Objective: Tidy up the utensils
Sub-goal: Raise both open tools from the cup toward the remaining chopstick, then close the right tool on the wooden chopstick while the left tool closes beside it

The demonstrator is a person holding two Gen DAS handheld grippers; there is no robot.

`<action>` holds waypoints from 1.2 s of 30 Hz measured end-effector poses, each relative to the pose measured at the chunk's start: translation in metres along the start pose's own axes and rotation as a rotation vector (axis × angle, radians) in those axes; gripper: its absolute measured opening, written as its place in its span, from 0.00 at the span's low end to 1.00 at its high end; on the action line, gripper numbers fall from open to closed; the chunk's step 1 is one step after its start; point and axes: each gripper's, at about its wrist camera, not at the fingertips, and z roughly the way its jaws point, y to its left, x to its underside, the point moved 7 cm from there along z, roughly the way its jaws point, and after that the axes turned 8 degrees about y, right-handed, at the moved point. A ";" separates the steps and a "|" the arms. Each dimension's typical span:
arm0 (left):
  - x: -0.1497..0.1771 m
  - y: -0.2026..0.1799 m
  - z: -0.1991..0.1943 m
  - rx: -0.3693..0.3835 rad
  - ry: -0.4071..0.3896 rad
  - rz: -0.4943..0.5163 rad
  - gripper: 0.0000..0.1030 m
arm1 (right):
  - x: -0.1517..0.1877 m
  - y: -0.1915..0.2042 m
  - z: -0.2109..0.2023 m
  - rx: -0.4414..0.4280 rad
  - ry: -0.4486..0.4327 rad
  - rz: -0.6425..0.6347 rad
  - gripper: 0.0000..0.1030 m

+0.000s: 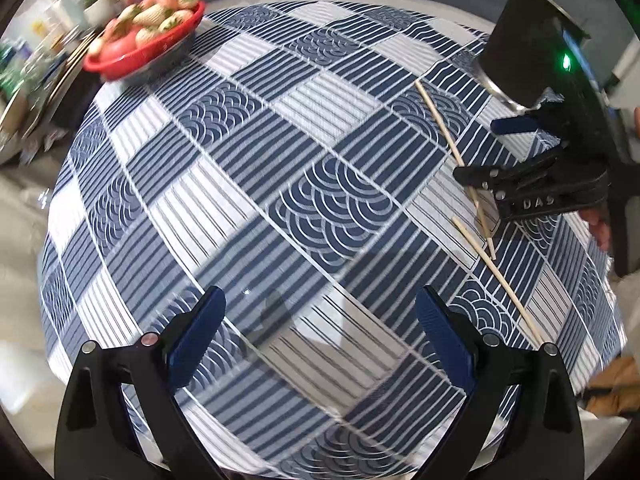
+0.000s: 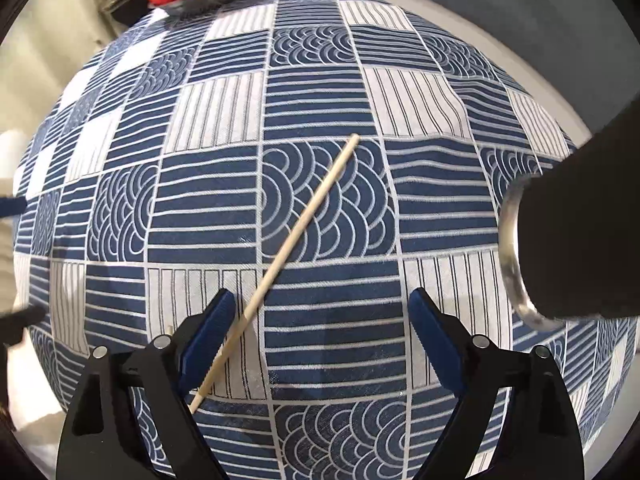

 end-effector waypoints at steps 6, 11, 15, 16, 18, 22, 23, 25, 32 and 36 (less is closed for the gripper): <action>0.022 -0.033 0.009 0.031 0.011 -0.127 0.91 | -0.006 -0.001 0.003 -0.008 0.031 -0.018 0.81; 0.031 -0.058 0.015 0.057 0.017 -0.195 0.91 | -0.010 0.000 0.005 -0.007 0.059 -0.062 0.81; 0.032 -0.078 0.012 0.082 0.003 -0.244 0.93 | -0.014 0.002 0.006 -0.008 0.092 -0.096 0.82; 0.031 -0.082 0.013 0.090 0.003 -0.252 0.93 | -0.016 0.003 0.007 -0.008 0.095 -0.101 0.82; 0.031 -0.092 0.015 0.106 0.001 -0.271 0.93 | -0.019 0.004 0.008 -0.008 0.097 -0.107 0.82; 0.031 -0.105 0.024 0.044 0.018 -0.296 0.93 | -0.019 0.006 0.009 -0.011 0.088 -0.113 0.81; 0.032 -0.107 0.027 0.038 0.026 -0.305 0.93 | -0.018 0.006 0.008 -0.012 0.086 -0.114 0.79; 0.034 -0.106 0.037 0.031 0.058 -0.344 0.94 | -0.014 0.002 0.005 -0.014 0.075 -0.110 0.71; 0.038 -0.100 0.041 -0.039 0.040 -0.357 0.96 | 0.004 -0.027 -0.006 -0.023 0.035 -0.094 0.30; 0.038 -0.100 0.043 -0.031 0.057 -0.339 0.96 | 0.009 -0.038 -0.008 -0.023 0.015 -0.080 0.13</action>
